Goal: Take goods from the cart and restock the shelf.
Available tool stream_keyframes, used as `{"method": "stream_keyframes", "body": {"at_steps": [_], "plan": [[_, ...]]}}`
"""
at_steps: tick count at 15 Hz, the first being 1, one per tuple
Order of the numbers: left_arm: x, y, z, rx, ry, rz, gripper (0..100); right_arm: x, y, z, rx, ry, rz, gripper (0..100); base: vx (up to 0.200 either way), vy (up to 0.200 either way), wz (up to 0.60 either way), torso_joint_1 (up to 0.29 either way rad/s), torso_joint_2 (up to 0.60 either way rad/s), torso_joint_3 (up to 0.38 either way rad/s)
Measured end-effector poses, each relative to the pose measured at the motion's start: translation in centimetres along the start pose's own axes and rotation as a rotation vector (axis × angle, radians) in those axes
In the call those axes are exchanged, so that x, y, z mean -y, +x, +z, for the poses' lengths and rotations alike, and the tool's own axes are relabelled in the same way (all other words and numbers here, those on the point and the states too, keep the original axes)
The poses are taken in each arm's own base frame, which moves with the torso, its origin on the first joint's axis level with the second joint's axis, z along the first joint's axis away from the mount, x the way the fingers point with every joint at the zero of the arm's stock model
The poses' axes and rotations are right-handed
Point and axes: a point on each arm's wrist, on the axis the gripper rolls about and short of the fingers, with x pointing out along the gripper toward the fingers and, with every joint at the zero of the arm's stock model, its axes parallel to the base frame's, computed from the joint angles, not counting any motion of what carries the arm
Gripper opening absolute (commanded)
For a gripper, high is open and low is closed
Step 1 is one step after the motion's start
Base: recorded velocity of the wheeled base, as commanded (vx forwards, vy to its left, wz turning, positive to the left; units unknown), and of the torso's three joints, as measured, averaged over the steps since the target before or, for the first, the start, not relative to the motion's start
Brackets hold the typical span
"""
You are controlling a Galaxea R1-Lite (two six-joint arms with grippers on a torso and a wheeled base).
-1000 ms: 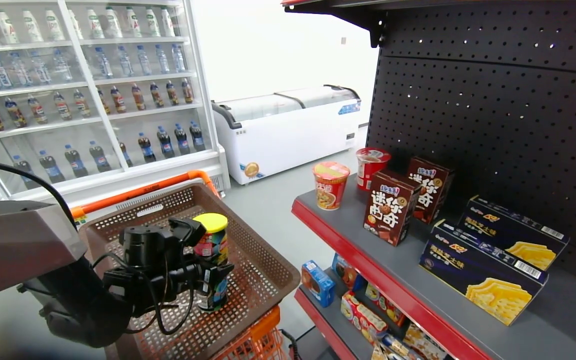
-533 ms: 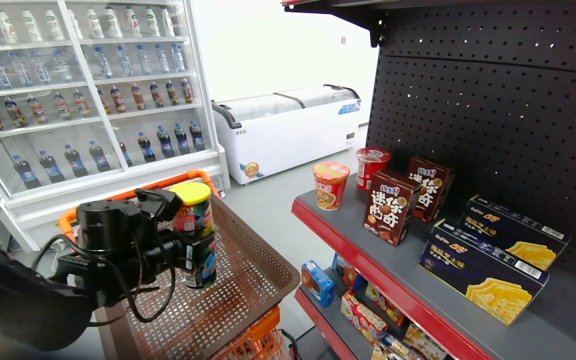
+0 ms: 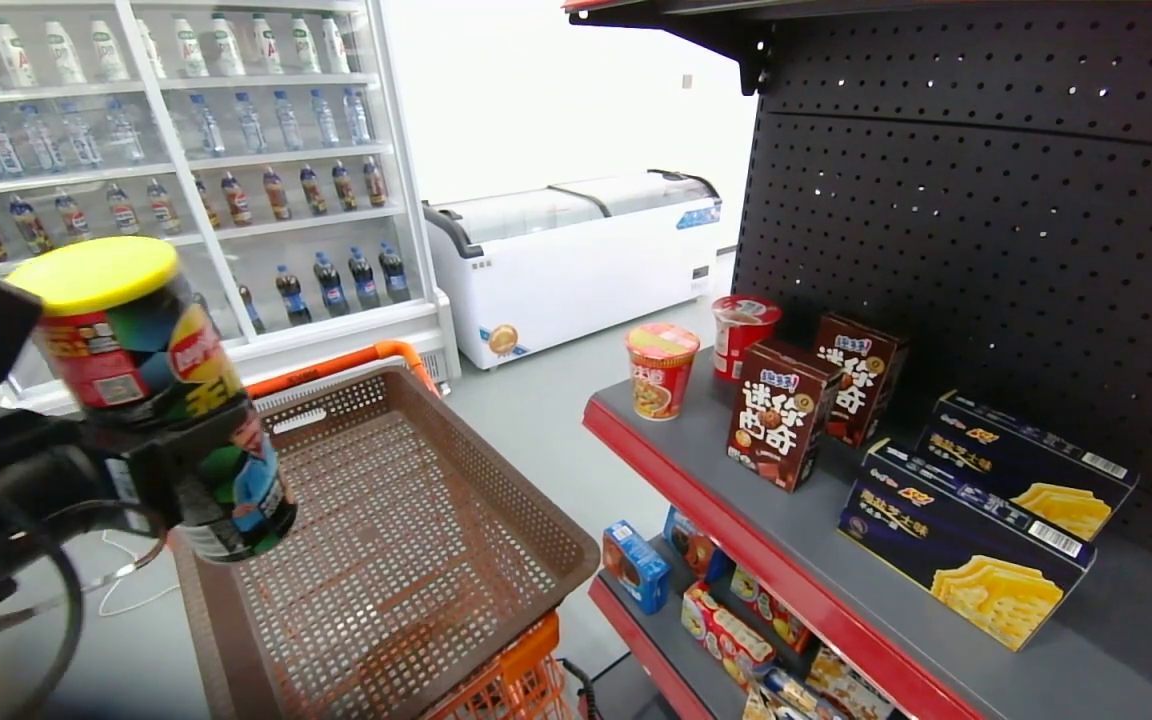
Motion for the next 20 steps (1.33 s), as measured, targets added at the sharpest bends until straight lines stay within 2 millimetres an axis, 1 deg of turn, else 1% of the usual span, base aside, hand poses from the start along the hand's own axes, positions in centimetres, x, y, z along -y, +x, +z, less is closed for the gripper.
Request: {"method": "stream_keyframes", "body": {"at_steps": [2,4,5,7,8,10,12,17,20], "plan": [[-0.2,-3.5,-0.3,0.038,-0.012,0.044,0,0.0,0.0,0.0,0.0,0.0,0.0,100,0.0,0.0,0.0,0.0,0.0,0.0],[-0.3,-6.0,-1.3,0.064,-0.016,0.096,0,0.0,0.0,0.0,0.0,0.0,0.0,100,0.0,0.0,0.0,0.0,0.0,0.0],[-0.3,-7.0,-2.1,0.064,-0.015,0.112,0,0.0,0.0,0.0,0.0,0.0,0.0,100,0.0,0.0,0.0,0.0,0.0,0.0],[-0.2,-8.6,-3.1,0.086,-0.014,0.115,0,0.0,0.0,0.0,0.0,0.0,0.0,100,0.0,0.0,0.0,0.0,0.0,0.0],[-0.2,-9.2,-3.5,0.09,-0.015,0.109,0,0.0,0.0,0.0,0.0,0.001,0.0,100,0.0,0.0,0.0,0.0,0.0,0.0],[-0.1,-10.3,-4.0,0.102,-0.024,0.099,0,0.0,0.0,0.0,0.0,0.005,0.0,100,0.0,0.0,-0.6,0.0,0.0,0.005],[0.0,-11.1,-4.0,0.13,-0.033,0.098,0,0.0,0.0,0.0,0.001,0.001,0.001,100,0.0,0.0,-0.6,0.002,0.0,0.002],[0.1,-11.7,-4.0,0.157,-0.034,0.08,0,0.0,0.0,0.0,0.0,0.0,0.002,100,0.0,0.0,-0.6,0.006,0.0,0.002],[0.1,-12.1,-4.6,0.13,-0.032,0.063,0,0.0,0.0,0.0,0.0,0.0,0.001,100,0.0,0.0,-0.6,0.002,0.0,0.002]]}}
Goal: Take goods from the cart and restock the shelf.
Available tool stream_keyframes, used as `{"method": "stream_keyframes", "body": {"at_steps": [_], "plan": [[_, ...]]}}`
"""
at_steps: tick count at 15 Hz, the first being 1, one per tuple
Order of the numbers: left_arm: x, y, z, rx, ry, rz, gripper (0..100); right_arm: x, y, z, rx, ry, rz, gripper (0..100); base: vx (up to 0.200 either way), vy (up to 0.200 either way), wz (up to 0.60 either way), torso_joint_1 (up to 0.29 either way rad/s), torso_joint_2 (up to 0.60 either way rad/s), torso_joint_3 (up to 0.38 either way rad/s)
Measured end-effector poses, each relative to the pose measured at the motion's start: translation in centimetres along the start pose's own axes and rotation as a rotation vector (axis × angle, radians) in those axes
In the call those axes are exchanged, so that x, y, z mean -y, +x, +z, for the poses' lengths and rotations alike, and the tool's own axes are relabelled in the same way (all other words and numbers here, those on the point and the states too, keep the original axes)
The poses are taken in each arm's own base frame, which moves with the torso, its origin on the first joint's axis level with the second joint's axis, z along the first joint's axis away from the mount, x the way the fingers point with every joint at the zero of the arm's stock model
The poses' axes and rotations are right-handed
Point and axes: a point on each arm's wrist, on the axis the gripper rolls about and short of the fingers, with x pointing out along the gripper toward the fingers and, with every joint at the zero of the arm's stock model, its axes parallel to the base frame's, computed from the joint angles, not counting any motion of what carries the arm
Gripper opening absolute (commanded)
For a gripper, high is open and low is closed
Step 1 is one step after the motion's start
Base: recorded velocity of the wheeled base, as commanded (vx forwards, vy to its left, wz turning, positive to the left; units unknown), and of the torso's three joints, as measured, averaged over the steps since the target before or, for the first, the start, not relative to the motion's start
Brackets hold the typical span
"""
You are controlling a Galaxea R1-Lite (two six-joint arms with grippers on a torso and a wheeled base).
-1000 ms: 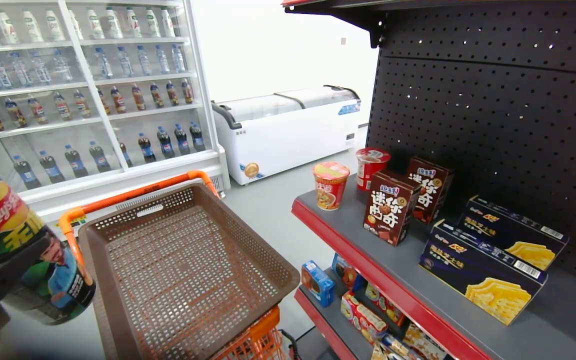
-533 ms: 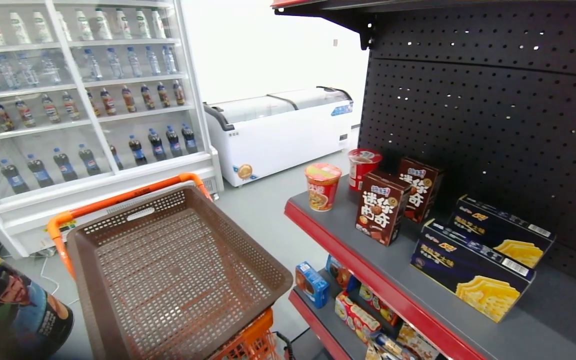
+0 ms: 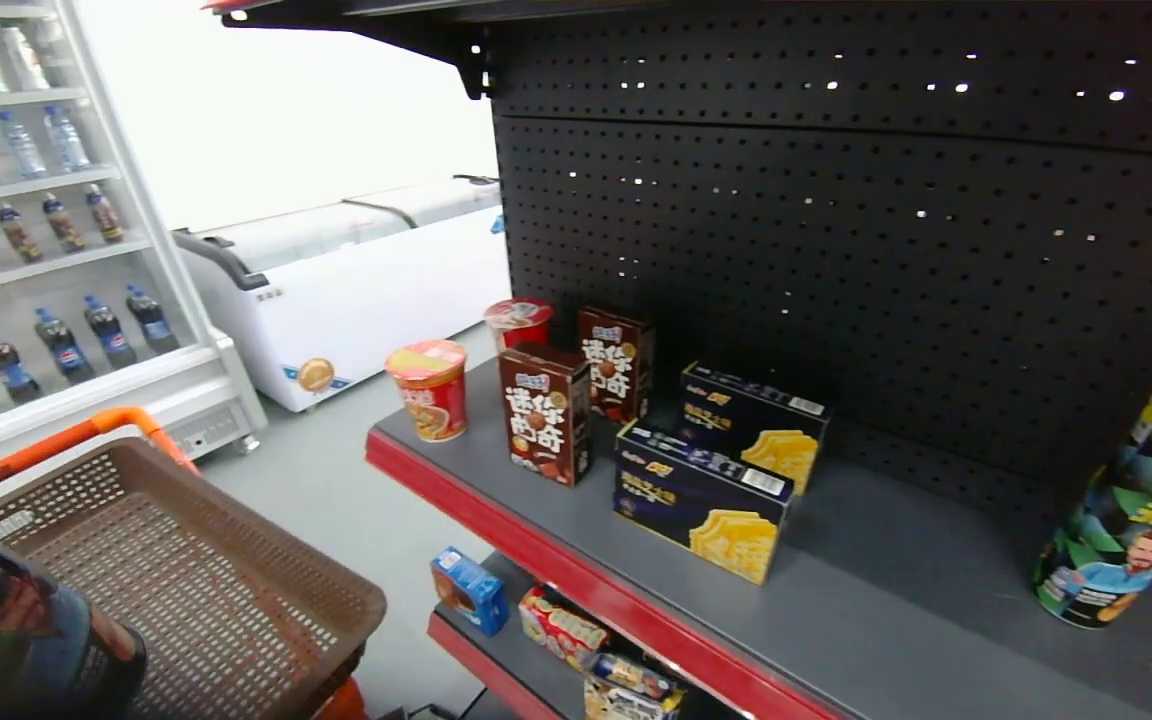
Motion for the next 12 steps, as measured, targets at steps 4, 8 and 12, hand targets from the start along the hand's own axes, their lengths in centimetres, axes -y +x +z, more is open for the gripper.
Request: {"method": "stream_keyframes", "body": {"at_steps": [4,8,12], "plan": [[0.0,-1.2,-0.9,-0.063,0.001,-0.003,0,0.0,0.0,0.0,0.0,0.0,0.0,100,0.0,0.0,-0.6,0.001,0.0,0.004],[0.0,-2.6,-1.6,-0.075,0.0,-0.011,0,0.0,0.0,0.0,0.001,0.0,0.0,100,0.0,0.0,-0.6,0.001,0.0,0.0],[0.0,-3.1,-1.5,-0.046,-0.001,-0.011,0,0.0,0.0,0.0,0.0,0.0,0.0,100,0.0,0.0,-0.6,0.002,0.0,0.0]]}}
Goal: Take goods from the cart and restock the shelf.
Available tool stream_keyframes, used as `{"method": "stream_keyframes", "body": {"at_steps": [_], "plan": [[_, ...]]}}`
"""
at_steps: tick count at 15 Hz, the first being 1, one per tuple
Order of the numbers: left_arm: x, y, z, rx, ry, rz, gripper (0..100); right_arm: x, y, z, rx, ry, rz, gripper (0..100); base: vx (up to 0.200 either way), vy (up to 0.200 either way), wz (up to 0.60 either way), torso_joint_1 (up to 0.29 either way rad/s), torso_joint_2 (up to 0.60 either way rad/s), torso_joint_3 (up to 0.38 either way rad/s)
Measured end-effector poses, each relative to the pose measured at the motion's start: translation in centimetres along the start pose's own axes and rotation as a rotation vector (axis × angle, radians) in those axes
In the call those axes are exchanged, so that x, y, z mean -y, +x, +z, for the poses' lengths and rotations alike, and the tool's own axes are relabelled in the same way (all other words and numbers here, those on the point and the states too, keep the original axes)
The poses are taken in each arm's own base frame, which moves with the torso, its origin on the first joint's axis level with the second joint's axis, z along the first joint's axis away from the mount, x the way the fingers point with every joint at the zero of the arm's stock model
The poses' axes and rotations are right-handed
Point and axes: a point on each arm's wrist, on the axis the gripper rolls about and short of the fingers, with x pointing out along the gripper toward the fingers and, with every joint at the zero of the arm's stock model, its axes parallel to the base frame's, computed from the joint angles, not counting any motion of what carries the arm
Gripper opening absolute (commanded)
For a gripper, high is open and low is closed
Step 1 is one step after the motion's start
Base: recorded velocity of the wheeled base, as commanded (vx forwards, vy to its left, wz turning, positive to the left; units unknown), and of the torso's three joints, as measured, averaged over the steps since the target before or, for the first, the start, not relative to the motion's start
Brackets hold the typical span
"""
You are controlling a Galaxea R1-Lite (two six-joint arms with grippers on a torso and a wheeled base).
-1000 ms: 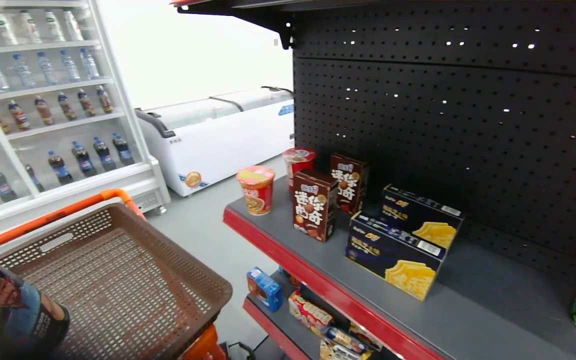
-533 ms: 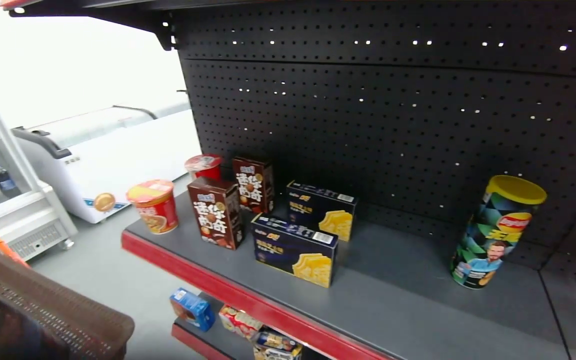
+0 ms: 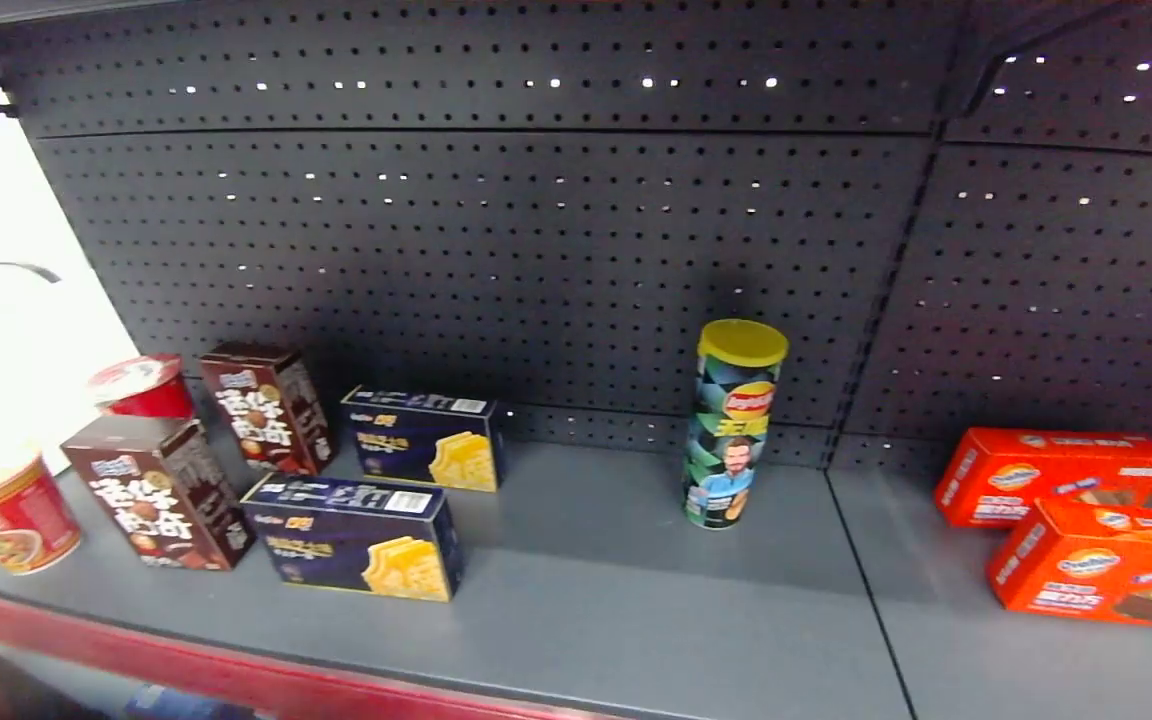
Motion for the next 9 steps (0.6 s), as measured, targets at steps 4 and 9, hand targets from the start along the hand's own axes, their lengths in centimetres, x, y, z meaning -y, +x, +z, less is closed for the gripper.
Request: {"method": "stream_keyframes", "body": {"at_steps": [4,9], "plan": [[0.0,-0.4,0.2,0.024,0.001,0.003,0,0.0,0.0,0.0,-0.002,-0.002,0.002,100,0.0,0.0,0.0,0.0,0.0,0.0],[0.0,-1.4,2.3,0.074,0.007,0.008,0,0.1,0.0,0.0,-0.006,-0.054,-0.041,100,0.0,0.0,0.0,0.0,0.0,0.0]]}}
